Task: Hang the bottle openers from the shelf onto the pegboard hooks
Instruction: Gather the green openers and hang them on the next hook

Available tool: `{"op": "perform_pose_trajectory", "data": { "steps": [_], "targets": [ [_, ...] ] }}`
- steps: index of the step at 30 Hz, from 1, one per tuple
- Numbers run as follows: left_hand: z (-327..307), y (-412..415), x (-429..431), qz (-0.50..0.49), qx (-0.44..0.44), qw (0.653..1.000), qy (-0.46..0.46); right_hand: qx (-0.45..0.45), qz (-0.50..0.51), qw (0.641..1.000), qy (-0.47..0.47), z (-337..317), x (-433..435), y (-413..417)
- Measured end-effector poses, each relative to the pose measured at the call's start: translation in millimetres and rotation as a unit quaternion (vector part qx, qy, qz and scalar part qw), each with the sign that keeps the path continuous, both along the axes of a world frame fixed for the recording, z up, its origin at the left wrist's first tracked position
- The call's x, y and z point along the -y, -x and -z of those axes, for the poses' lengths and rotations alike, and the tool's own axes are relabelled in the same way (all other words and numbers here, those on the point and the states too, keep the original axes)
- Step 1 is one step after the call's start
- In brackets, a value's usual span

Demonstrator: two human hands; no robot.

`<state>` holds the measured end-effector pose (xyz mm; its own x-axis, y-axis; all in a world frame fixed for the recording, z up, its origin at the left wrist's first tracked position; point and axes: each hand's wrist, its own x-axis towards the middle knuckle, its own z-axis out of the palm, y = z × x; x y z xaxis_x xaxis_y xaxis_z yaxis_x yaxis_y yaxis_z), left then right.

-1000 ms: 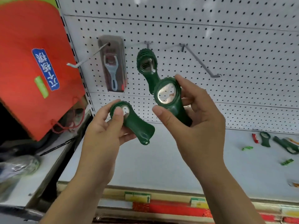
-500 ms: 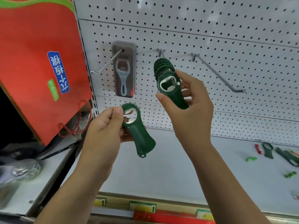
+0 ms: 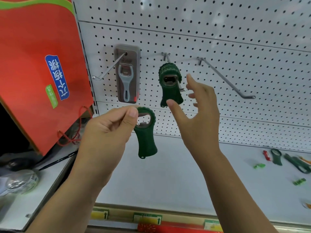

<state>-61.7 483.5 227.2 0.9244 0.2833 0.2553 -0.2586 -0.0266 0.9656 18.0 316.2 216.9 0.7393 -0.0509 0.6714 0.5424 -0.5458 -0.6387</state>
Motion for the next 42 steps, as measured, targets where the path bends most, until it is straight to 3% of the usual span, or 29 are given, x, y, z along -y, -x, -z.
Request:
{"op": "perform_pose_trajectory", "data": {
  "steps": [4, 9, 16, 24, 42],
  "targets": [
    [-13, 0, 4, 0.034, 0.034, 0.998, -0.031, -0.009, -0.002, 0.998, -0.056, 0, 18, 27],
    [-27, -16, 28, 0.098, 0.069, 0.993, 0.019, -0.012, -0.011, 0.992, -0.128, -7, 36, 52],
    [-23, -46, 42, 0.078, 0.053, 0.99, 0.102, -0.007, -0.01, 0.995, -0.099, -9, 35, 57],
    [-17, -79, 29, 0.017, 0.079, 0.997, -0.008, 0.033, -0.06, 0.996, 0.05, -11, 15, 44],
    [-11, -115, 23, -0.065, 0.128, 0.978, -0.152, 0.029, -0.059, 0.995, 0.078, -16, 12, 45]
  ]
}}
